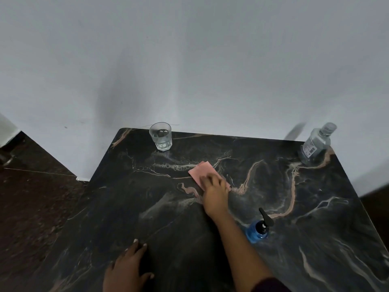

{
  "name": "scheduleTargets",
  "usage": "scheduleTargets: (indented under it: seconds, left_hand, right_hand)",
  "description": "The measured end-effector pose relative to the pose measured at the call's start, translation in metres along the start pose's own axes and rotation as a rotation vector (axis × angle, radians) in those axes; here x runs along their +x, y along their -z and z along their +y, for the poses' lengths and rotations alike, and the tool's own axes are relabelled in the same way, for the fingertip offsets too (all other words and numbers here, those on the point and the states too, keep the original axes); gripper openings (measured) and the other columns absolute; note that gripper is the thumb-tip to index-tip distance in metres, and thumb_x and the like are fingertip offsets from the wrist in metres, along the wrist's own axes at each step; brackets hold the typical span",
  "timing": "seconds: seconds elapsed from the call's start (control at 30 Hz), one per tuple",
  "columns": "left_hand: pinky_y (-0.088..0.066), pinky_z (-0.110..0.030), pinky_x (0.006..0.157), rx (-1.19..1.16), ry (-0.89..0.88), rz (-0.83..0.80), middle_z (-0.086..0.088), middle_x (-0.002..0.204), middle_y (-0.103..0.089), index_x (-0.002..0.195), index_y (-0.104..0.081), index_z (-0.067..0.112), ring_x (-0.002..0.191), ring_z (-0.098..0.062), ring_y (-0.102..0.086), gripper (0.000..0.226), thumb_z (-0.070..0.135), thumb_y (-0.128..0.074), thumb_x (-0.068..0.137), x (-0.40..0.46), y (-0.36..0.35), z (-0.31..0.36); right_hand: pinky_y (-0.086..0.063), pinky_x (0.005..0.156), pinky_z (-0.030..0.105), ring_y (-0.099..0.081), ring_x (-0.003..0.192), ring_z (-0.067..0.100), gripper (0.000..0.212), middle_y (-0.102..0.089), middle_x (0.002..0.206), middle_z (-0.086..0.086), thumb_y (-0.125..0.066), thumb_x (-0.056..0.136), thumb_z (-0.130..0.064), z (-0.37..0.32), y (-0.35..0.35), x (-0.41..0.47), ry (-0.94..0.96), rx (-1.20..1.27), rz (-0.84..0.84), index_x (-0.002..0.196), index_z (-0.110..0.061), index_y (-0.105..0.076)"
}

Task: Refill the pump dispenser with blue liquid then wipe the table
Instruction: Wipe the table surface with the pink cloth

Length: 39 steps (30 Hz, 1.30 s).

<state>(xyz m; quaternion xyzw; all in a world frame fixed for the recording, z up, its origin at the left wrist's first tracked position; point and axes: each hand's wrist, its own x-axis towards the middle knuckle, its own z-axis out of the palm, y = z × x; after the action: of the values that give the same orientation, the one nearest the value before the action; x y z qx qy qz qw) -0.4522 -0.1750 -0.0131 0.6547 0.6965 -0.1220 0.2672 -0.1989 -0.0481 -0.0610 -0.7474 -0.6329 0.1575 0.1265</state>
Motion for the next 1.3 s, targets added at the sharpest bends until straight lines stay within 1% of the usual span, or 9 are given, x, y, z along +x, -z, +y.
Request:
scheduleTargets:
  seconds: [0.1, 0.23, 0.4, 0.53, 0.63, 0.7, 0.83, 1.0, 1.3]
  left_hand:
    - [-0.023, -0.041, 0.12, 0.064, 0.014, -0.033, 0.017, 0.163, 0.002, 0.152, -0.01, 0.045, 0.151, -0.01, -0.012, 0.088, 0.061, -0.062, 0.081, 0.001, 0.005, 0.002]
    - [-0.02, -0.046, 0.12, 0.12, 0.018, -0.025, 0.015, 0.164, 0.0, 0.152, -0.01, 0.041, 0.151, -0.013, -0.013, 0.087, 0.054, -0.063, 0.084, 0.004, 0.006, 0.007]
    - [-0.022, -0.047, 0.119, 0.226, 0.009, -0.009, 0.003, 0.164, -0.009, 0.154, -0.016, 0.029, 0.151, -0.019, -0.013, 0.087, 0.043, -0.067, 0.085, 0.007, 0.004, 0.016]
    - [-0.03, -0.046, 0.117, 0.192, 0.009, -0.027, 0.0, 0.164, -0.011, 0.153, -0.02, 0.022, 0.151, -0.023, -0.014, 0.087, 0.034, -0.07, 0.083, 0.012, 0.003, 0.018]
    - [-0.035, -0.041, 0.114, 0.151, 0.023, -0.061, -0.003, 0.163, -0.017, 0.153, -0.019, 0.019, 0.15, -0.024, -0.019, 0.089, 0.031, -0.071, 0.081, 0.016, 0.003, 0.017]
    - [-0.034, -0.04, 0.114, 0.132, 0.047, -0.071, -0.006, 0.161, -0.021, 0.154, -0.016, 0.018, 0.15, -0.025, -0.021, 0.092, 0.03, -0.072, 0.082, 0.015, 0.003, 0.019]
    - [-0.035, -0.038, 0.115, 0.131, 0.06, -0.083, -0.014, 0.157, -0.03, 0.155, -0.009, 0.013, 0.148, -0.026, -0.026, 0.099, 0.03, -0.074, 0.081, 0.015, 0.004, 0.022]
    - [-0.029, -0.039, 0.118, 0.102, 0.053, -0.141, -0.007, 0.164, -0.008, 0.155, -0.005, 0.016, 0.151, -0.024, -0.014, 0.095, 0.029, -0.069, 0.086, 0.018, 0.009, 0.021]
    - [-0.028, -0.039, 0.118, -0.008, 0.066, -0.195, -0.012, 0.164, 0.0, 0.155, -0.002, 0.019, 0.151, -0.027, -0.016, 0.098, 0.027, -0.07, 0.086, 0.02, 0.01, 0.017]
  right_hand:
    - [-0.027, 0.106, 0.043, -0.03, 0.127, 0.03, 0.057, -0.032, 0.146, -0.001, -0.059, 0.091, -0.043, -0.007, 0.002, 0.006, -0.049, -0.005, -0.041, 0.142, -0.028, -0.04]
    - [-0.027, 0.109, 0.044, -0.029, 0.131, 0.03, 0.057, -0.031, 0.149, 0.002, -0.047, 0.091, -0.008, -0.024, -0.008, -0.023, 0.038, -0.022, -0.034, 0.143, -0.028, -0.038]
    - [-0.025, 0.114, 0.048, -0.026, 0.139, 0.032, 0.058, -0.026, 0.155, 0.003, -0.042, 0.091, -0.005, -0.047, -0.021, -0.089, 0.188, -0.026, -0.172, 0.145, -0.026, -0.037]
    - [-0.056, 0.085, 0.035, -0.066, 0.107, 0.021, 0.047, -0.064, 0.127, -0.008, -0.069, 0.07, -0.036, -0.054, -0.026, -0.151, 0.37, -0.114, -0.203, 0.116, -0.039, -0.067]
    - [-0.06, 0.068, 0.026, -0.073, 0.089, 0.01, 0.052, -0.072, 0.108, -0.016, -0.084, 0.048, -0.051, -0.051, -0.03, -0.182, 0.356, -0.161, -0.297, 0.099, -0.046, -0.074]
    - [-0.059, 0.07, 0.023, -0.072, 0.091, 0.008, 0.032, -0.072, 0.108, -0.018, -0.066, 0.068, -0.043, -0.042, -0.032, -0.185, 0.396, -0.186, -0.219, 0.1, -0.047, -0.073]
    - [-0.056, 0.075, 0.022, -0.07, 0.095, 0.013, 0.045, -0.07, 0.115, -0.012, -0.039, 0.076, -0.028, -0.04, -0.027, -0.154, 0.367, -0.118, -0.162, 0.102, -0.039, -0.074]
    - [-0.035, 0.106, 0.041, -0.038, 0.133, 0.027, 0.047, -0.039, 0.149, 0.002, -0.036, 0.094, -0.017, -0.038, -0.016, -0.072, 0.299, -0.095, -0.143, 0.138, -0.029, -0.047]
    - [-0.031, 0.103, 0.043, -0.032, 0.132, 0.028, 0.058, -0.036, 0.147, 0.001, -0.05, 0.088, -0.01, -0.042, -0.004, 0.007, 0.24, -0.171, -0.121, 0.142, -0.027, -0.038]
